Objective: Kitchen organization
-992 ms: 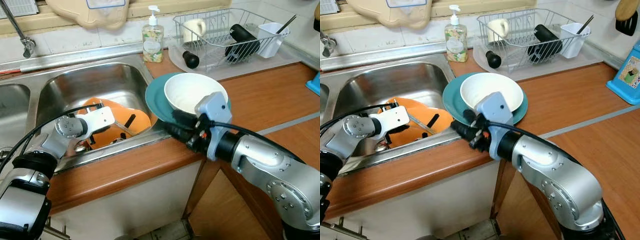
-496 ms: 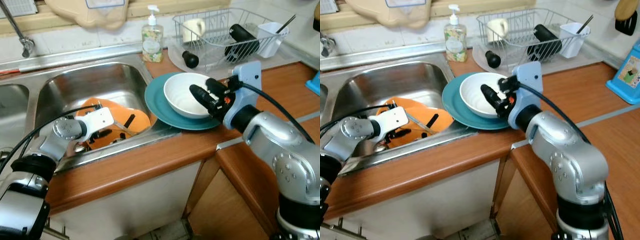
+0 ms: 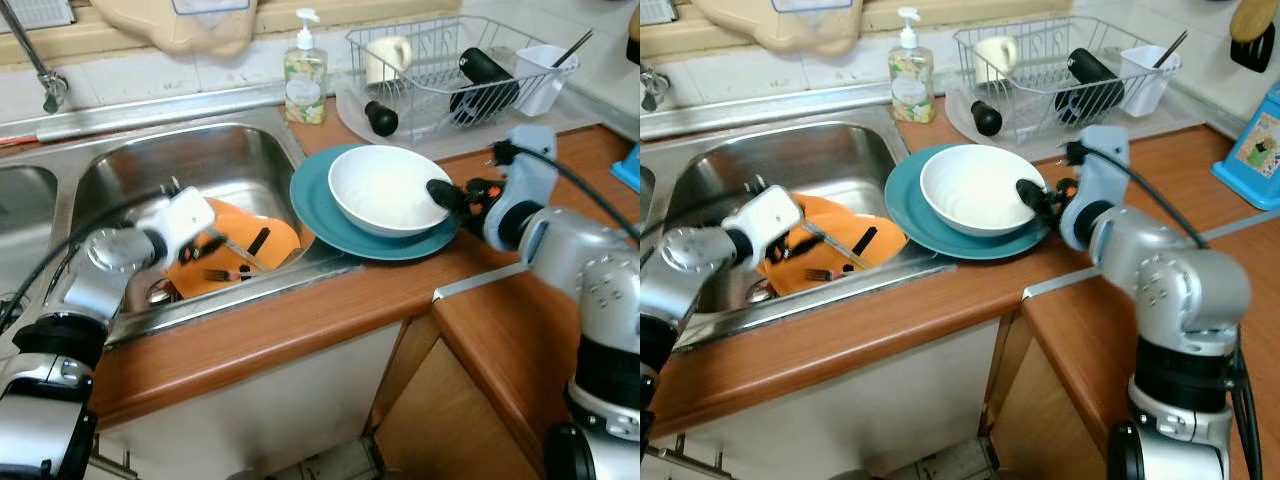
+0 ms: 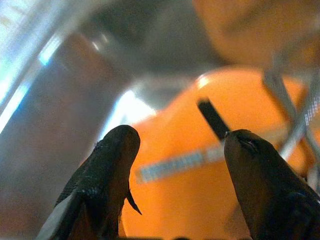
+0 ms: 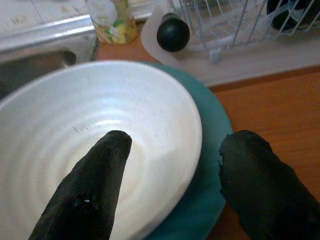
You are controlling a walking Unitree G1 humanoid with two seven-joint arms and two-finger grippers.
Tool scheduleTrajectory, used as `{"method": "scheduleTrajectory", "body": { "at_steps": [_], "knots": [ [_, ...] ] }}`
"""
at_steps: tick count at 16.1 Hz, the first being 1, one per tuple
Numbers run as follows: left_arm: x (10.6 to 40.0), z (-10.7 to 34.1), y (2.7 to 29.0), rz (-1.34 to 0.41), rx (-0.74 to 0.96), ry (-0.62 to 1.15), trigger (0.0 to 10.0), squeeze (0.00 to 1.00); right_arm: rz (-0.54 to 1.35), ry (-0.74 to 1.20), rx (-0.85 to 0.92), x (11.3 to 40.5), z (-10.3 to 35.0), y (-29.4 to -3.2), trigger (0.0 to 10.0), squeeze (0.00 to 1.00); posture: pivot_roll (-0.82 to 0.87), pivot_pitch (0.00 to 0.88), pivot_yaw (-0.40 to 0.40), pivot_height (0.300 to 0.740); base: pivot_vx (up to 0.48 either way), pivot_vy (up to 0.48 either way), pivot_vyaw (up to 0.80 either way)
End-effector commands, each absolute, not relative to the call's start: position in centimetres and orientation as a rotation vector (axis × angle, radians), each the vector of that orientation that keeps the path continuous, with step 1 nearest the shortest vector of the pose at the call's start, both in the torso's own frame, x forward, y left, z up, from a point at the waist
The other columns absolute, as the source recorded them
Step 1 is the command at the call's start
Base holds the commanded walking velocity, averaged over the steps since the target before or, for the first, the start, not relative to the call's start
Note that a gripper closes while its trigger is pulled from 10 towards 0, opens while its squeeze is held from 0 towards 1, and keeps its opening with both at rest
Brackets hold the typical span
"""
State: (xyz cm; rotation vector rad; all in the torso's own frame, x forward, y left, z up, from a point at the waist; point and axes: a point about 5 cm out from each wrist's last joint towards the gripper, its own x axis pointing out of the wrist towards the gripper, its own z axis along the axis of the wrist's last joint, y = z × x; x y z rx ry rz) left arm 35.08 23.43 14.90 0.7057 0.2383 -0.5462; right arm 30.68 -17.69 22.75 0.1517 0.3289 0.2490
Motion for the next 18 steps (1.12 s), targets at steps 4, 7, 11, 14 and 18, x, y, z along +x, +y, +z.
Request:
{"method": "scheduleTrajectory", "body": {
  "at_steps": [4,7,11,14,18],
  "knots": [
    [34.4,17.0,23.1,-0.527,0.51,0.119,10.0,0.0,0.291,0.433,0.306,30.6,22.0,-17.6,2.3,0.0,-0.14,0.0,0.004,0.74,0.0,0.0,0.0],
    [33.2,19.0,21.8,-0.537,0.286,-0.016,10.0,0.0,0.296,0.481,0.392,30.4,21.0,-17.4,0.0,0.0,-0.14,0.0,0.003,0.74,0.0,0.0,0.0],
    [32.0,19.7,20.1,-0.548,0.141,-0.066,10.0,0.0,0.305,0.489,0.459,30.3,20.7,-16.9,0.0,0.0,-0.13,0.0,0.006,0.74,0.0,0.0,0.0],
    [31.0,19.4,18.8,-0.56,0.069,-0.052,10.0,0.0,0.298,0.508,0.492,30.1,20.2,-16.7,0.0,0.0,-0.13,0.0,0.008,0.74,0.0,0.0,0.0],
    [30.9,19.3,17.6,-0.532,-0.043,-0.019,10.0,0.48,0.261,0.48,0.494,30.4,20.4,-16.9,0.0,0.0,-0.13,0.0,0.012,0.74,0.0,0.0,0.0]
  ]
}}
